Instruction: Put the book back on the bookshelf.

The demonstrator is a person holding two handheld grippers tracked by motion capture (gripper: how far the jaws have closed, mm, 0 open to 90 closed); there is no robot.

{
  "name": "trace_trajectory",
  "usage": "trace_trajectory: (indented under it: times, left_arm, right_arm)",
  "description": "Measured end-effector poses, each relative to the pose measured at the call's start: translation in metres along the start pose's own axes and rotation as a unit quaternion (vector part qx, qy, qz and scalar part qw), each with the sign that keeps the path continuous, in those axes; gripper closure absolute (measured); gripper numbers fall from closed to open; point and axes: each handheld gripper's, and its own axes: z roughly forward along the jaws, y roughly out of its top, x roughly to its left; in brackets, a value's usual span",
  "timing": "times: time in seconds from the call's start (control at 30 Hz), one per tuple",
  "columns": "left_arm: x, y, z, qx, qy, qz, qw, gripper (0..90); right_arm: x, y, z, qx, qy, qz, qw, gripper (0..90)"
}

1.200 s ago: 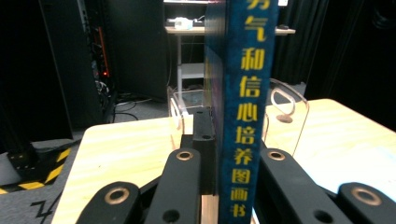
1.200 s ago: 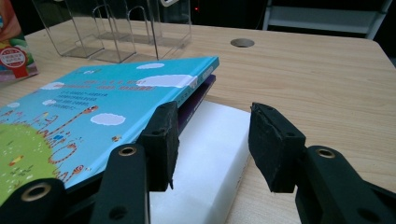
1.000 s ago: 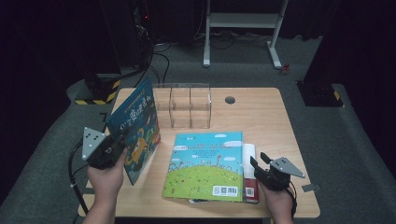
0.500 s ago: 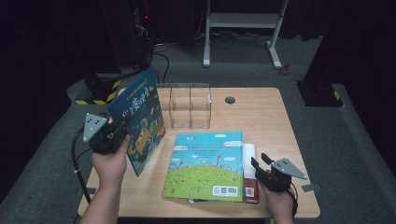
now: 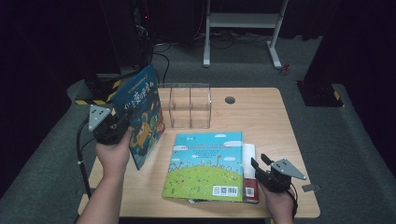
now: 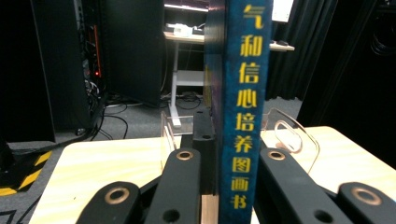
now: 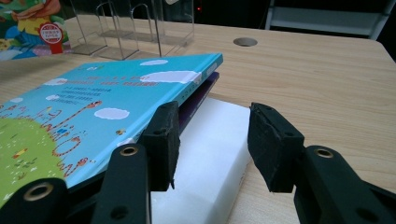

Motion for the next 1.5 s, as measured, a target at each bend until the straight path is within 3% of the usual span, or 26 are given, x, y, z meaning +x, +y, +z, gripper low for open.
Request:
trace_trajectory:
  times: [0.27,0.8,0.97,1.5]
  left_arm:
    - [-0.001,0.007,0.015,-0.006,0.008,-0.002,0.9999,83.3]
    - [-0.007,0.019,0.063,-0.012,0.026,0.006,0.9996,83.3]
    - [-0.009,0.02,0.078,-0.014,0.035,0.013,0.9992,83.3]
    - [-0.009,0.017,0.11,-0.021,0.044,0.003,0.9988,83.2]
  right_arm:
    - [0.001,0.0,0.001,0.0,0.003,-0.002,1.0,53.7]
    - [0.0,0.0,-0.001,-0.002,0.002,-0.002,1.0,53.9]
    - [0.0,0.0,-0.002,-0.002,0.002,-0.001,1.0,53.9]
    - [0.001,-0.001,-0.001,0.0,0.005,0.0,1.0,54.0]
